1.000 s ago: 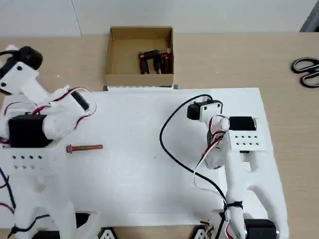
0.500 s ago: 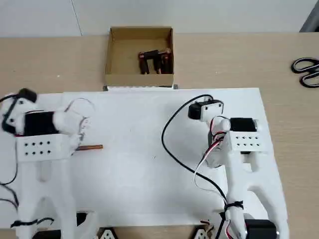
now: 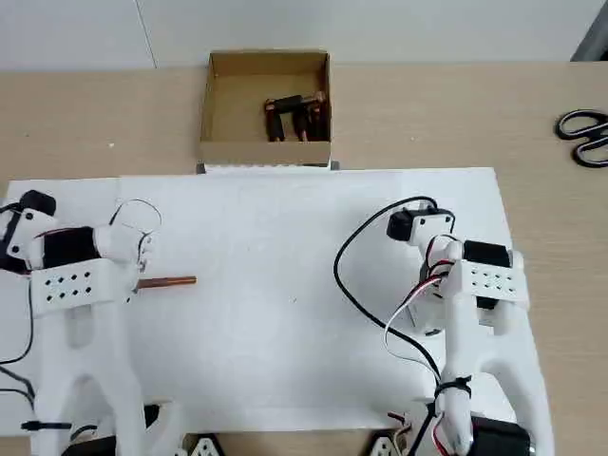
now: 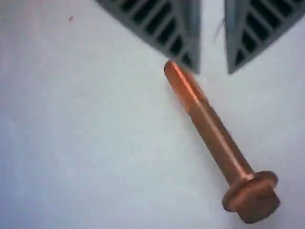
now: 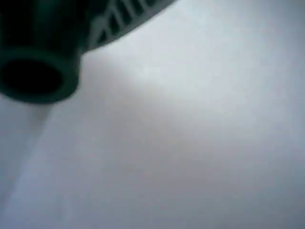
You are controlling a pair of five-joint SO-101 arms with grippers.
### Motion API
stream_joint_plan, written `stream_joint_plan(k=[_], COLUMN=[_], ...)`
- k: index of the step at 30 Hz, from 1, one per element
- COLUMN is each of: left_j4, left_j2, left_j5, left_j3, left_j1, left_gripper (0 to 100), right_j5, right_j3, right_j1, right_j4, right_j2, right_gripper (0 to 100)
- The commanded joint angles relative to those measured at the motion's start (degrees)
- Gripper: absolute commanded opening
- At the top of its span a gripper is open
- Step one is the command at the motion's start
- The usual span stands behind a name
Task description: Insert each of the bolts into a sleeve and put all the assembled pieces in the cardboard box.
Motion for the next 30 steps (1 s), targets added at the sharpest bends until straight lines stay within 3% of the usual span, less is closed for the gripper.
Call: stream_joint_plan(k=[1, 12, 30], left_j4=[-4.1, -6.0, -13.5], left_j2=[1.5, 20.5, 25.1], left_j5=[-1.8, -1.5, -1.4], left_j3=[1.2, -3.6, -3.2], left_j1=[0.0, -1.1, -3.6], left_gripper=[12, 13, 13], right_j5=[0.6, 0.6, 0.3], right_j3=[-0.3, -0.2, -0.3], right_j1=[0.4, 0.4, 0.4], right_j4=[-1.7, -1.7, -1.8], right_j2=[-2.2, -2.2, -2.2], right_gripper=[0.4, 0.4, 0.4])
